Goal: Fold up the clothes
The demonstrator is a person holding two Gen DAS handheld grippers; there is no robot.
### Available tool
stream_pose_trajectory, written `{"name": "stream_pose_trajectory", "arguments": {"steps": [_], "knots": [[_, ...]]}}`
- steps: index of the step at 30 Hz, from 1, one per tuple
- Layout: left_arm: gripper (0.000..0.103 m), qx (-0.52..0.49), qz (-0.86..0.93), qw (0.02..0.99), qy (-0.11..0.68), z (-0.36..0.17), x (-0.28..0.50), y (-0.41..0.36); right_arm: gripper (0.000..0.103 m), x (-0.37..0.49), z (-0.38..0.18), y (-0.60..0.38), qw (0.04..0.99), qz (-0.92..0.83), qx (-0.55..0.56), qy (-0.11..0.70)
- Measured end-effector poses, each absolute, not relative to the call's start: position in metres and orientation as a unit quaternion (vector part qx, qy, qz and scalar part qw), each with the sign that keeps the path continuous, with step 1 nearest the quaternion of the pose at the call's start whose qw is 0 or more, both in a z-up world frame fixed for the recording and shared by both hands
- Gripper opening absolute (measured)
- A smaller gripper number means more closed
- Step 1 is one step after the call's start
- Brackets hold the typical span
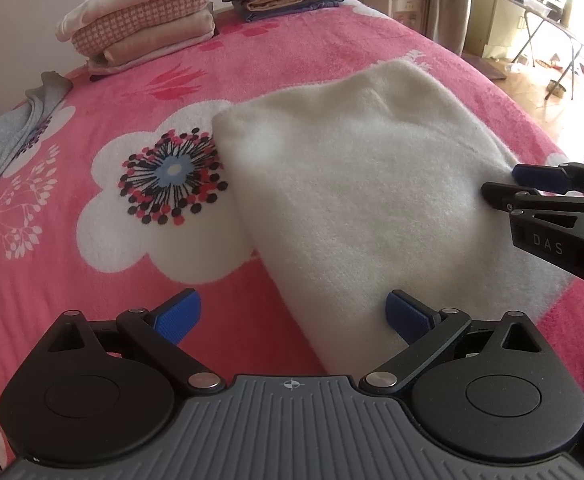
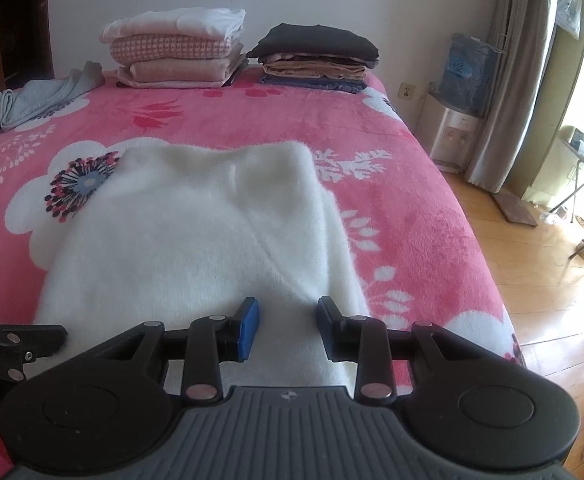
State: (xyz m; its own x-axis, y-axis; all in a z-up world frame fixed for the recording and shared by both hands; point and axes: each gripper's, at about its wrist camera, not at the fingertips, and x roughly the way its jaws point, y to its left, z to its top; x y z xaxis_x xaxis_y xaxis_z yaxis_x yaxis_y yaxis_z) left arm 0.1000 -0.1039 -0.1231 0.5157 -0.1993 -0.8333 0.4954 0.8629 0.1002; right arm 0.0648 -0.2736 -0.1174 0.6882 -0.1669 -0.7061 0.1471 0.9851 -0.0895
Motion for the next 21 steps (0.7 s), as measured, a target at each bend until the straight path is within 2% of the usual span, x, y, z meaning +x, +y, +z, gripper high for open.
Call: {"name": "stream_pose_trajectory", "arguments": {"steps": [7, 12, 15, 16, 17, 19, 21], "knots": [[0.101, 0.157, -0.203, 0.853, 0.454, -0.123, 0.102, -0.102, 0.035, 0.064, -0.118, -0.273, 0.92, -0.087, -0.013, 0.382], [0.101, 0.087, -0.229, 0.853, 0.46, -0.124, 0.111, -0.08, 0.035, 0.064, -0.116, -0.276, 0.92, -0.083, -0.006, 0.382], [0.101, -0.011, -0.268, 0.851, 0.451, -0.123, 0.121, -0.051, 0.043, 0.057, -0.099, -0.293, 0.932, -0.062, 0.033, 0.356], [0.101, -0.049, -0.284, 0.845, 0.451, -0.124, 0.125, -0.04, 0.048, 0.052, -0.093, -0.303, 0.938, -0.053, 0.058, 0.337], [0.101, -0.084, -0.295, 0.836, 0.456, -0.126, 0.131, -0.032, 0.061, 0.049, -0.088, -0.316, 0.941, -0.042, 0.089, 0.323], [0.101, -0.153, -0.307, 0.81, 0.476, -0.138, 0.146, -0.019, 0.075, 0.049, -0.085, -0.347, 0.937, -0.026, 0.153, 0.313], [0.101, -0.198, -0.314, 0.782, 0.502, -0.153, 0.162, -0.016, 0.079, 0.059, -0.096, -0.381, 0.914, -0.002, 0.23, 0.334]]}}
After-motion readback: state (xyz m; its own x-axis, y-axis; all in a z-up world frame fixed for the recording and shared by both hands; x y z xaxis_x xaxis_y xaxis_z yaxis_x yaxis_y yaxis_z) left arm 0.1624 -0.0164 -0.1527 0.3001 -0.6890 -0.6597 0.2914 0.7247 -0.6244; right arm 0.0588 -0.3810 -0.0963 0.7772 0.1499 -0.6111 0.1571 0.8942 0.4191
